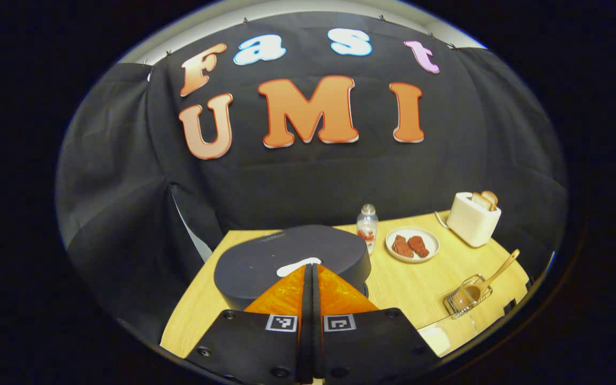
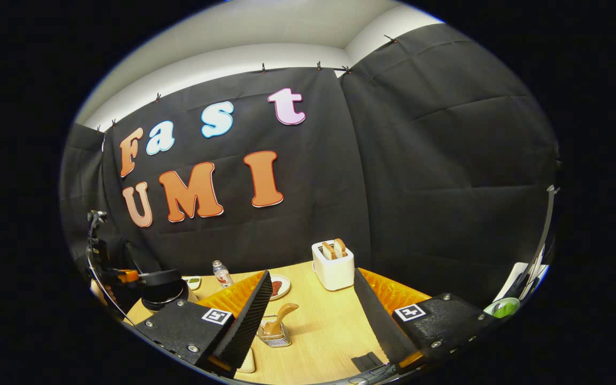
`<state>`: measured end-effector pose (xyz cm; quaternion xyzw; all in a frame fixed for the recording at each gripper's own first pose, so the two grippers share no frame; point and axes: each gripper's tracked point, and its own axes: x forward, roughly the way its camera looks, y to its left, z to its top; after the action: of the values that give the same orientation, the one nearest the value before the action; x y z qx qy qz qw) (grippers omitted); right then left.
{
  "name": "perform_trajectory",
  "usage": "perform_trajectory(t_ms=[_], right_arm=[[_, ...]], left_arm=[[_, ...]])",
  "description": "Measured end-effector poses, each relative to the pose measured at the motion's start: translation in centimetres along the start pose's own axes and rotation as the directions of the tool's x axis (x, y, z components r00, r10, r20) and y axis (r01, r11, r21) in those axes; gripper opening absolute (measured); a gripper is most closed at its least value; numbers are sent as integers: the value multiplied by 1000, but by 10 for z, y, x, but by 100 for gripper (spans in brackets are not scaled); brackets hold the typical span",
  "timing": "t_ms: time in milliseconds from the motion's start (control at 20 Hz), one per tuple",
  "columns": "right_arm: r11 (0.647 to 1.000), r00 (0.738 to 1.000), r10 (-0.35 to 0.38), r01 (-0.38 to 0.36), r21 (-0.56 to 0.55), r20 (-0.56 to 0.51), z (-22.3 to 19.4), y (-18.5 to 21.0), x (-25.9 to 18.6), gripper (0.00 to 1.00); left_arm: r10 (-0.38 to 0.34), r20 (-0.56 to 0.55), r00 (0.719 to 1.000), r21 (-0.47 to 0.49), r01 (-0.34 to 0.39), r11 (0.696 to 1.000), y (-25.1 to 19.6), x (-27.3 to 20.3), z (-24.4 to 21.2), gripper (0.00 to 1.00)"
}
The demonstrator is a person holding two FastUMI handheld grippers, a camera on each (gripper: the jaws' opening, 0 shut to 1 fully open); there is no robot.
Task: Close the left gripper, press the button to open the rice cooker; take a wooden spoon from the chopstick holder with the right hand, scoop a spoonful of rice and pour it into the rice cooker, then put the wooden spoon back into the chopstick holder.
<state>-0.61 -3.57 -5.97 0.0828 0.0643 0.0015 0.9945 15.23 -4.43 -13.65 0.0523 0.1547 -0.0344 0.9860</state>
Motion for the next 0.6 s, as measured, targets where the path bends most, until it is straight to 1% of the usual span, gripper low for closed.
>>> perform_trajectory(t_ms=[50, 150, 250, 400, 500, 600], right_arm=[[1000, 1000, 7, -7, 2, -1, -2, 2, 2, 95], [1000, 1000, 20, -20, 1, -10, -9, 9, 7, 95], [999, 999, 41, -41, 0, -18, -17, 17, 14, 95], [998, 997, 65, -64, 14, -43, -32, 27, 29, 95], [997, 995, 76, -74, 35, -67, -45, 33, 40, 95], [994, 991, 93, -87, 62, -96, -59, 40, 52, 95]], left_arm=[[3, 26, 1000, -22, -3, 1000, 5, -11, 13, 4], [20, 80, 997, -47, -16, 999, 12, -37, 29, 4], [51, 107, 993, -47, -46, 998, 23, -61, 39, 4], [43, 146, 988, -91, -30, 995, 23, -95, 51, 4], [92, 203, 975, -88, -75, 993, 40, -113, 67, 4], [136, 234, 963, -82, -120, 989, 54, -130, 76, 4]])
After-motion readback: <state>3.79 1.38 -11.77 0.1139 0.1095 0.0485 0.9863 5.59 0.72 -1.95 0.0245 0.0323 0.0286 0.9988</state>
